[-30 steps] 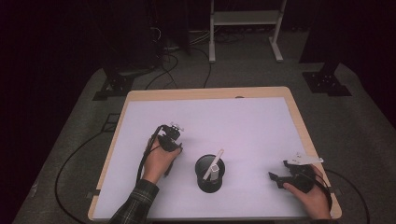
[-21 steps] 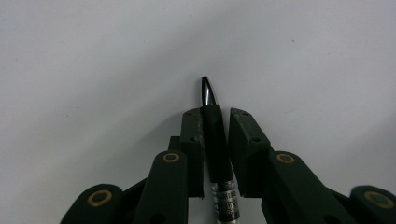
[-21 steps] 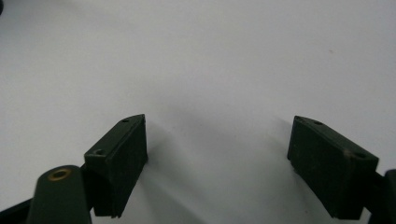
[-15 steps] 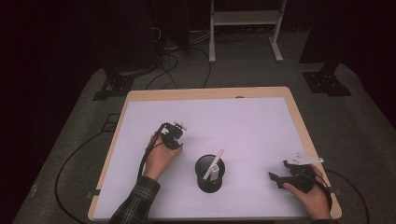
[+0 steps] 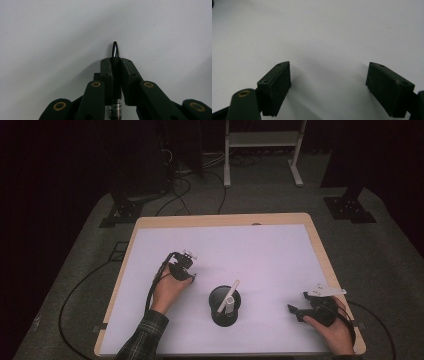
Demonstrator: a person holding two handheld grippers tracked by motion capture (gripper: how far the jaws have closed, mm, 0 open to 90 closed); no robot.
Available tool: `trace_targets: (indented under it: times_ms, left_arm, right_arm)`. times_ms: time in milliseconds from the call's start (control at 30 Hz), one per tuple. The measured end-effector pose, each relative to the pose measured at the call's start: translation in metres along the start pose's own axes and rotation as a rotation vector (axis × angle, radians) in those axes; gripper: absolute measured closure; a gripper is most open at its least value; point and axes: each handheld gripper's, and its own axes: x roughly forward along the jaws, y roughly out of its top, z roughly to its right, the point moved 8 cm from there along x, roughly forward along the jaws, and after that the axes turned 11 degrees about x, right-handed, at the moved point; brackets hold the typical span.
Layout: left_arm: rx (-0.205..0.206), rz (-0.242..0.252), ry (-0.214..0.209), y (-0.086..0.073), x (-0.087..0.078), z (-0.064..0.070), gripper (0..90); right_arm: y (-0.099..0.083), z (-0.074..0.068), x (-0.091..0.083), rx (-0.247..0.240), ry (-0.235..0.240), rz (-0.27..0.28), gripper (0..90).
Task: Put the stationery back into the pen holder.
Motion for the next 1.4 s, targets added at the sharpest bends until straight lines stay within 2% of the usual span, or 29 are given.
trace_targets:
  times_ms: [167,400,533,733,933,1233,1400]
  left_arm:
    - [-0.014,0.053,-0.034,0.0,-0.005,0.001,80.5]
    - [-0.05,0.175,-0.084,0.0,-0.02,0.005,80.6]
    - [-0.047,0.234,-0.097,0.0,-0.029,0.003,80.5]
    - [-0.055,0.323,-0.142,0.003,-0.044,0.005,80.5]
    - [-0.044,0.408,-0.161,0.007,-0.061,0.008,80.5]
    - [-0.005,0.504,-0.188,0.015,-0.081,0.016,80.5]
    - [0.016,0.553,-0.187,0.019,-0.094,0.02,80.5]
  right_arm:
    - [0.0,0.0,0.0,-0.001,-0.001,0.0,18.8]
    - [0.0,0.0,0.0,-0.001,-0.001,0.0,18.8]
    - [0.0,0.0,0.0,-0.002,-0.002,0.0,18.8]
    - [0.0,0.0,0.0,-0.002,-0.002,0.0,18.8]
    - [0.0,0.0,0.0,-0.002,-0.002,0.0,18.8]
    - [0.0,0.0,0.0,-0.002,-0.002,0.0,18.8]
    - [0.0,0.0,0.0,-0.001,-0.002,0.0,18.8]
